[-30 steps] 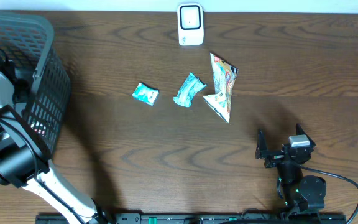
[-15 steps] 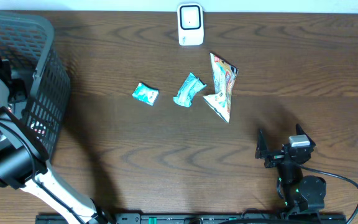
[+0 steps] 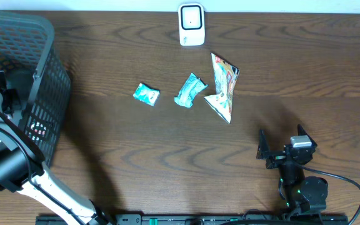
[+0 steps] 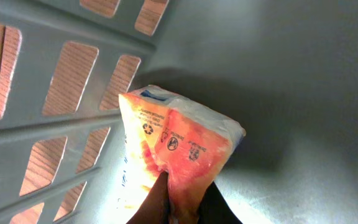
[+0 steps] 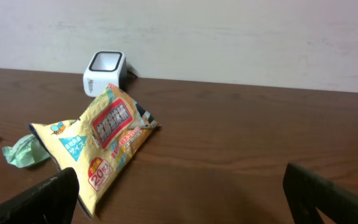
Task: Scan the item barcode
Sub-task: 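Grasp the orange packet inside the basket with the left gripper, then carry the orange packet to the scanner and release it on the table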
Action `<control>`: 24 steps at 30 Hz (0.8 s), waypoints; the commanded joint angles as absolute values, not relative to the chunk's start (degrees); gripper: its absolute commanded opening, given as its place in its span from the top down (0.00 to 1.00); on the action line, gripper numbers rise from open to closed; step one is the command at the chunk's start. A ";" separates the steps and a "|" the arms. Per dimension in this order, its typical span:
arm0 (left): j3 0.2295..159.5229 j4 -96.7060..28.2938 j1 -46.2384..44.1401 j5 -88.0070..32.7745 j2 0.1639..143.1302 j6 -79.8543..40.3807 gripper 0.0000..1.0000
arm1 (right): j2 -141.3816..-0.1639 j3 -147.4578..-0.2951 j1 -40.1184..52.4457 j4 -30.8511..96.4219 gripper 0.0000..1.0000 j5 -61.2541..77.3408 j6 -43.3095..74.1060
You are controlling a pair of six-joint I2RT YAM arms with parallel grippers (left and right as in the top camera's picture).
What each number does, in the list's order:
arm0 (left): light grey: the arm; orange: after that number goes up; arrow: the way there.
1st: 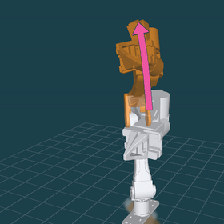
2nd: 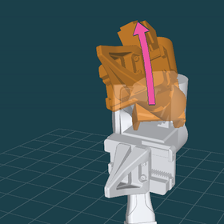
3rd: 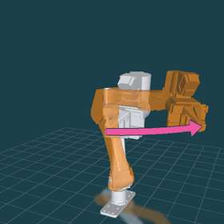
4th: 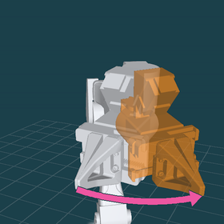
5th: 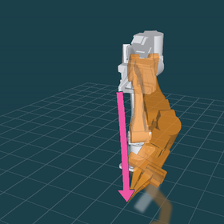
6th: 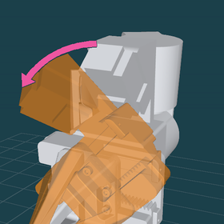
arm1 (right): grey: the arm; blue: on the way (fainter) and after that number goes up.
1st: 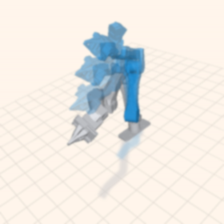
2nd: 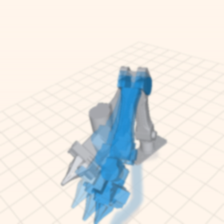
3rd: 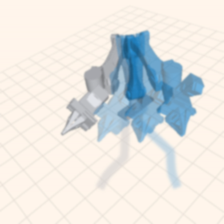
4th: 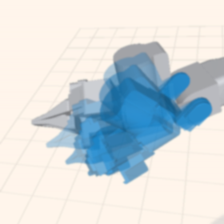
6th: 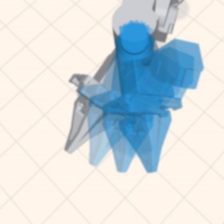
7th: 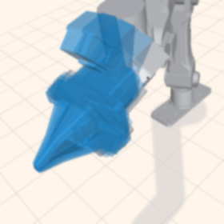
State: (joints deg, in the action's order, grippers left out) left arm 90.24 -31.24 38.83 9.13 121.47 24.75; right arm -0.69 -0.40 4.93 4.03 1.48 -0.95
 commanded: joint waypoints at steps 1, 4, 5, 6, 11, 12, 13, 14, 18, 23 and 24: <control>89.49 -32.80 38.26 8.12 120.97 19.25 0.92 | -0.43 -0.32 4.49 4.29 0.01 1.19 -1.80; 89.73 -32.69 36.91 8.10 117.43 13.28 0.93 | -0.43 -0.32 4.49 4.29 0.01 1.19 -1.80; 90.04 -32.47 35.75 8.10 113.99 10.55 0.92 | -0.43 -0.32 4.49 4.29 0.01 1.19 -1.80; 90.15 -32.32 35.11 8.10 112.07 9.50 0.93 | -0.43 -0.32 4.49 4.29 0.01 1.19 -1.80; 90.45 -29.65 31.24 8.10 99.48 3.46 0.93 | -0.43 -0.32 4.49 4.29 0.01 1.19 -1.80; 90.45 -28.56 30.20 8.08 96.29 1.28 0.92 | -0.43 -0.32 4.49 4.29 0.01 1.19 -1.80; 90.45 -27.70 29.36 8.08 94.04 -0.14 0.93 | -0.43 -0.32 4.49 4.29 0.01 1.19 -1.80; 90.45 -26.79 28.36 8.03 91.44 -1.74 0.93 | -0.43 -0.32 4.49 4.29 0.01 1.19 -1.80; 90.45 -24.71 22.09 0.19 81.06 -5.65 0.92 | -0.43 -0.32 4.49 4.29 0.01 1.19 -1.80; 90.43 -24.71 12.84 -10.15 75.79 -12.73 0.92 | -0.43 -0.32 4.49 4.29 0.01 1.19 -1.80; 90.43 -24.77 10.72 -11.27 75.75 -15.51 0.93 | -0.43 -0.32 4.49 4.29 0.01 1.19 -1.80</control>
